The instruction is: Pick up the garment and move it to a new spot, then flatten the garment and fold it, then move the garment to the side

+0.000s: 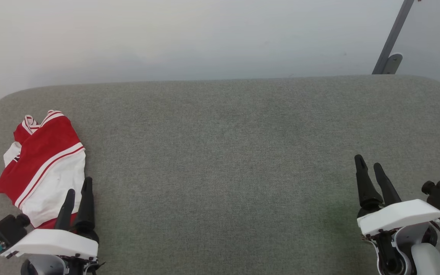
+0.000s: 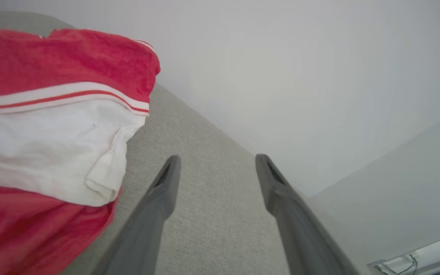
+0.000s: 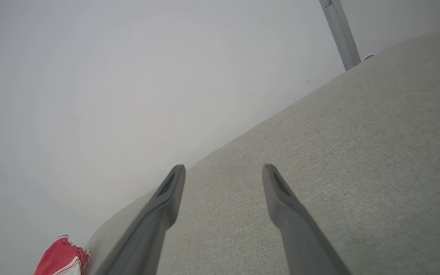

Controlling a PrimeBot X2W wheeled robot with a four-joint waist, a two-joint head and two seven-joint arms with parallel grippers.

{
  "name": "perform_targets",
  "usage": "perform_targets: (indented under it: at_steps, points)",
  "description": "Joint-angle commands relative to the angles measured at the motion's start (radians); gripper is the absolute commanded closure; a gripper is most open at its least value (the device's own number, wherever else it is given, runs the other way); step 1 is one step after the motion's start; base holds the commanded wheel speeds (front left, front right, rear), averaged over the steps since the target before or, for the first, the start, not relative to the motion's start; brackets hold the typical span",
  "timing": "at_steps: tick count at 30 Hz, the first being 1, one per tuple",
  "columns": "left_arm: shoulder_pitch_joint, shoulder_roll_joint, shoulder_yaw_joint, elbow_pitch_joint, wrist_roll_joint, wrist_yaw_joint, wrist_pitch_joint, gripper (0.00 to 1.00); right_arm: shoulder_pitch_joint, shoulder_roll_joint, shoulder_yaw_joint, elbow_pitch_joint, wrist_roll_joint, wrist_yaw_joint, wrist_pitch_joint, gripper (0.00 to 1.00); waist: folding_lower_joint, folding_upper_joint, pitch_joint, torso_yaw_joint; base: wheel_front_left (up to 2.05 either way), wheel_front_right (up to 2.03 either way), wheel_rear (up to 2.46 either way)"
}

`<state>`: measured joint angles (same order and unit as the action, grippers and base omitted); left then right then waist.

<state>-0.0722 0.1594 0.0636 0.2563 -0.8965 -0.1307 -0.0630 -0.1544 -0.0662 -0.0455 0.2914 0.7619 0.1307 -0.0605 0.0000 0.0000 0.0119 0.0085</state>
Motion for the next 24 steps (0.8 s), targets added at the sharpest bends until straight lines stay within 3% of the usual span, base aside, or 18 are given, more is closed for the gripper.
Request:
perform_targets:
  at_steps: [1, 9, 24]
  points:
    - [-0.012, 0.013, -0.004, -0.016, 0.048, 0.003, -0.011, 0.00, -0.027, -0.001, -0.001, -0.017, -0.050, 0.000, -0.012, 0.00, 0.0000, 0.0000, 0.000, 0.001, 0.00, 0.00, 0.00]
    - [0.001, 0.024, -0.028, -0.016, 0.201, 0.020, -0.040, 0.00, -0.025, 0.008, 0.003, -0.027, -0.254, 0.000, -0.041, 0.00, 0.0000, 0.0000, 0.003, 0.002, 0.00, 0.00, 0.00]
    - [0.024, 0.037, -0.054, -0.028, 0.369, 0.031, -0.083, 0.00, -0.006, 0.017, 0.001, -0.042, -0.434, 0.000, -0.085, 0.00, 0.0000, 0.0000, 0.005, 0.003, 0.00, 0.00, 0.00]
